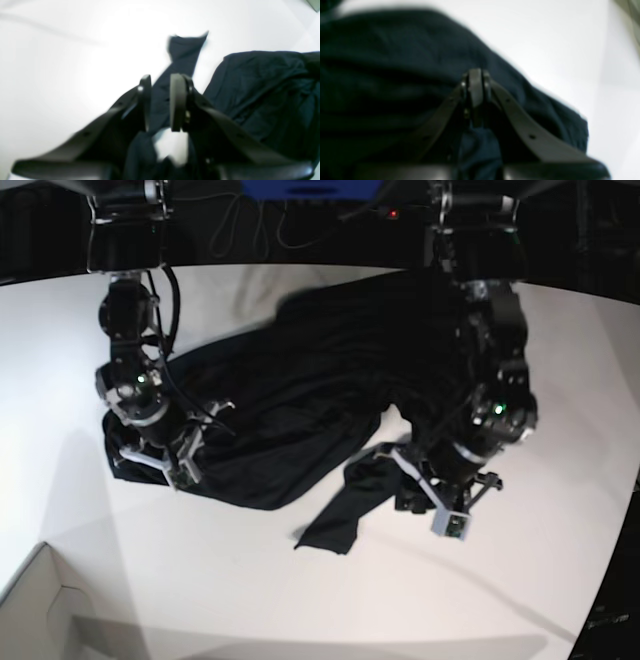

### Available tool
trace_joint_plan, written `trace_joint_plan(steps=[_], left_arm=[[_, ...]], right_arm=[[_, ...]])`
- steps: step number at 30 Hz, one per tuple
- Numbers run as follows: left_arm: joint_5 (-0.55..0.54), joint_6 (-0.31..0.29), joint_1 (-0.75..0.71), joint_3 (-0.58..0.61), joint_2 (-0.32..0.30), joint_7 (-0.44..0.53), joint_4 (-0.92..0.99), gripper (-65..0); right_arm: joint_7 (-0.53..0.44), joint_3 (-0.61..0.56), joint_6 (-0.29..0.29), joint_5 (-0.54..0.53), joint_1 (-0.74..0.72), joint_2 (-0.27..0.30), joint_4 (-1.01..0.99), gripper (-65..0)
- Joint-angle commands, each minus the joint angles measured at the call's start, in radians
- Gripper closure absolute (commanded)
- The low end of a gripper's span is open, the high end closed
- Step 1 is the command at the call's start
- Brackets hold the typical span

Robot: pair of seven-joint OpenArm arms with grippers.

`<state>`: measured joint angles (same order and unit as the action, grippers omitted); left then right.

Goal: Layout the t-shirt on the table in an organized manner, then fold the t-shirt properly
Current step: 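Grasp shirt edges with both grippers and pull them apart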

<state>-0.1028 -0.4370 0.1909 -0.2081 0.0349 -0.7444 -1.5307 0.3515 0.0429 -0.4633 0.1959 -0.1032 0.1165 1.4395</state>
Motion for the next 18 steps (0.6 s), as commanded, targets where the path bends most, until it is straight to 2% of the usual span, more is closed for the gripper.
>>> trace_joint_plan(steps=[1, 4, 8, 14, 18], left_arm=[[0.004, 0.004, 0.065, -0.001, 0.018, 0.024, 0.035, -13.4], [0.065, 0.004, 0.209, -0.001, 0.067, 0.024, 0.278, -13.4], [0.130, 0.004, 0.336, -0.004, 0.095, 0.038, 0.540, -13.4], [0.202, 0.004, 0.413, -0.001, 0.104, 0.251, 0.853, -13.4], [0.274, 0.005, 0.408, -0.009, 0.095, 0.348, 0.927, -13.4]], right_arm=[[-0.033, 0.015, 0.002, -0.017, 0.003, 0.005, 0.042, 0.0], [-0.033, 0.053, -0.001, -0.017, 0.078, 0.012, 0.093, 0.0], [-0.033, 0.058, -0.001, -0.017, 0.164, 0.021, 0.157, 0.0], [-0.033, 0.059, -0.001, -0.016, 0.219, 0.032, 0.214, 0.0], [-0.033, 0.097, -0.001, -0.016, 0.221, 0.032, 0.221, 0.0]])
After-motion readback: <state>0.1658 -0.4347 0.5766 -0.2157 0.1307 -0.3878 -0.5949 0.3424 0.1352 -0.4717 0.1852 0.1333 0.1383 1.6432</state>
